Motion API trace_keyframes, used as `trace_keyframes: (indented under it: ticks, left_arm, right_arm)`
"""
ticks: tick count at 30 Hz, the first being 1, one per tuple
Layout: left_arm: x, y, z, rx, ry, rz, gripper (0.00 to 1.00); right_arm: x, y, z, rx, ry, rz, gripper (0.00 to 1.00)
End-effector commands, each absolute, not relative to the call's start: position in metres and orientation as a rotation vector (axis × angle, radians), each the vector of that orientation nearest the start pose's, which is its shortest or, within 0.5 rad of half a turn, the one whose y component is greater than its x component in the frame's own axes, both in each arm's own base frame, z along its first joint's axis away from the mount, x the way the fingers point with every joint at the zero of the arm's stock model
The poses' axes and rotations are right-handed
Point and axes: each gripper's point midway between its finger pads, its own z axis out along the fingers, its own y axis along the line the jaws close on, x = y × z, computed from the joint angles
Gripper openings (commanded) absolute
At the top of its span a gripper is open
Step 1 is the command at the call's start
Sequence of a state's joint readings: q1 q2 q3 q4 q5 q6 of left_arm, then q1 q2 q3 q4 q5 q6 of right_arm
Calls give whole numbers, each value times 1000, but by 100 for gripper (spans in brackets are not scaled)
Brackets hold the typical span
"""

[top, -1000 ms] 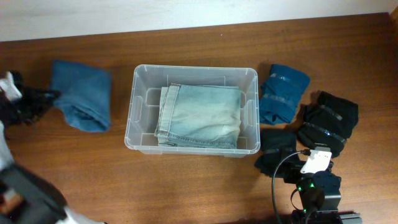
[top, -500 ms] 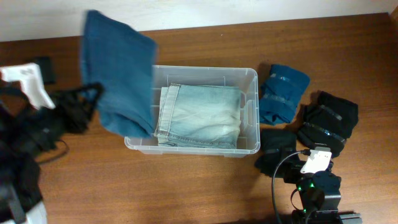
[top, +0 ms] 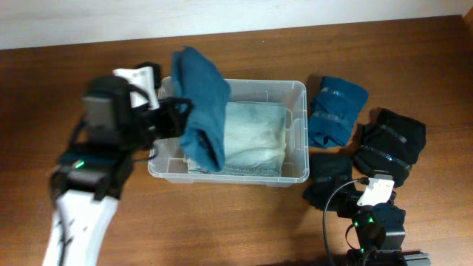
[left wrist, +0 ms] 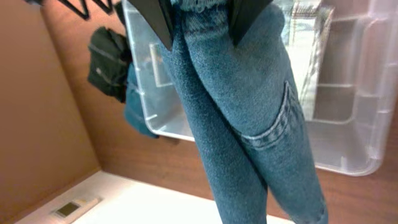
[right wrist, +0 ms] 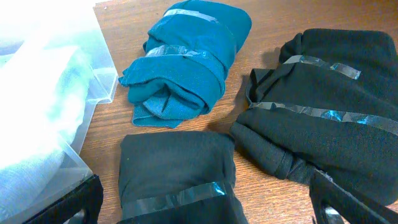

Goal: Pack container
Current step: 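Grasp the dark-blue jeans with the left gripper and place in bin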

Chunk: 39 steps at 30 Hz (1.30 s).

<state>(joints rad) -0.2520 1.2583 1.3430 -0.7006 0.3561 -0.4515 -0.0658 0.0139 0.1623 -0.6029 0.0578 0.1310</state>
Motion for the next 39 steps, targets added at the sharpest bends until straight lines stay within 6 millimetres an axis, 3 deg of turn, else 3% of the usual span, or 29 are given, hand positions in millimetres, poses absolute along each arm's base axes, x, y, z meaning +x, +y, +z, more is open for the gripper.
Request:
trace_keyframes:
  ticks: [1, 5, 11, 20, 23, 26, 29, 36, 38, 39]
  left_arm:
    - [358, -167, 306, -28, 2214, -796, 1]
    - [368, -178, 265, -61, 2330, -784, 1]
    - [371, -169, 214, -127, 2490, -637, 0]
    - [344, -132, 180, -162, 2665, -354, 1]
    - [341, -118, 179, -195, 2669, -273, 9]
    - [341, -97, 186, -255, 2645, -216, 42]
    - [342, -65, 201, -349, 2592, -160, 59]
    - [333, 7, 230, -468, 2486, -66, 62]
    - [333, 8, 234, -480, 2472, -118, 58]
    - [335, 1, 235, -463, 2474, -171, 51]
  right_arm:
    - [209, -25, 103, 242, 2008, -20, 98]
    - [209, -25, 103, 242, 2008, -20, 98]
    - [209, -25, 103, 242, 2008, -20, 98]
    - [209, -25, 103, 242, 2008, -20, 98]
    - [209, -25, 103, 242, 2008, -20, 98]
    - [209, -25, 103, 242, 2008, -20, 98]
    - [209, -25, 103, 242, 2008, -20, 98]
    - [209, -25, 103, 242, 2008, -20, 98]
    - [209, -25, 103, 242, 2008, -20, 99]
    - [209, -25, 103, 242, 2008, -20, 98]
